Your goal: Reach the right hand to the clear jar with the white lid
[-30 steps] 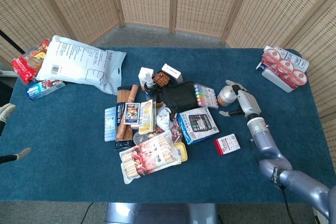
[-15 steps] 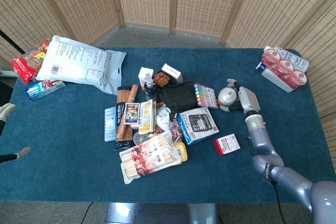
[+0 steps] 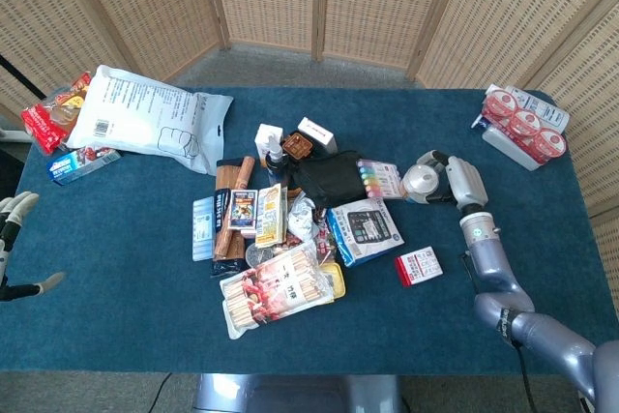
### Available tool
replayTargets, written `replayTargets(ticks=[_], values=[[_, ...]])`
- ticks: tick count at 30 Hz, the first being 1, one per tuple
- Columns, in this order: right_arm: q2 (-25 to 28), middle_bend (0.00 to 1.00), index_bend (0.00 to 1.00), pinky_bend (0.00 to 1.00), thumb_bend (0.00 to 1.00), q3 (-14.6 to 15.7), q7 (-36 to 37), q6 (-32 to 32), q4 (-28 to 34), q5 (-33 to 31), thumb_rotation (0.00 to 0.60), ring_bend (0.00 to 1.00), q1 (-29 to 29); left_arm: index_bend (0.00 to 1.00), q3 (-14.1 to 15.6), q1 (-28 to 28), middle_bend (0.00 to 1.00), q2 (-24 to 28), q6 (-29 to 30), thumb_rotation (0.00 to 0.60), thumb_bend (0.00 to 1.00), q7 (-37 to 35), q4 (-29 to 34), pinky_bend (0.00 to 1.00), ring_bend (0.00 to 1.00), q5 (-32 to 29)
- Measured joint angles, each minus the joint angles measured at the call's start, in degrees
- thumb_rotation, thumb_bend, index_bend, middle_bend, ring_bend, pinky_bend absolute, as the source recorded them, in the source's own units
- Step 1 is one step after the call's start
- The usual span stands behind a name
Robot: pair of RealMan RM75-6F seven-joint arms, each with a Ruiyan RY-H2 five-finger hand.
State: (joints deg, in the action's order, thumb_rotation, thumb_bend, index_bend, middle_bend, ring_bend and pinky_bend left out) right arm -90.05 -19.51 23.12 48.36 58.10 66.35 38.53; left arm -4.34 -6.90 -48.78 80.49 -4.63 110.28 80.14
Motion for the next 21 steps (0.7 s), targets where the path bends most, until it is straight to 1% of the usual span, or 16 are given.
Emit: replayTargets(ticks=[6,12,16,19,21], values=[[7.33,0.68,0.50,0.83,0.06,-1.73,-5.23,4.24,12.77,-0.85,0.600,0.72,-1.84,0.00,0.18,-0.02,0.00,0.31,-0.16,0.600,0.04,-1.55,-0.23,0.00,0.00,0.76],[16.13,0.68,0.50,0.83,0.06,-4.64,-13.36,8.58,27.86,-3.50,0.600,0.72,-3.28,0.00,0.29,0.17,0.00,0.99,0.07,0.600,0.05,-3.77,-0.59,0.00,0.00,1.53],[21.94,0.68,0.50,0.83,0.06,-7.06,-19.45,11.25,37.61,-6.44,0.600,0.72,-3.70,0.00,0.34,0.26,0.00,1.38,0.11,0.600,0.04,-5.06,-0.90,0.00,0.00,1.78],[25.51,0.68,0.50,0.83,0.05,-8.75,-23.63,12.98,43.38,-8.79,0.600,0.72,-3.63,0.00,0.38,0.25,0.00,1.58,-0.01,0.600,0.04,-5.70,-1.07,0.00,0.00,1.92],[27.38,0.68,0.50,0.83,0.05,-9.60,-25.91,13.92,46.15,-10.19,0.600,0.72,-3.41,0.00,0.45,0.21,0.00,1.65,-0.11,0.600,0.04,-5.93,-1.13,0.00,0.00,2.12]])
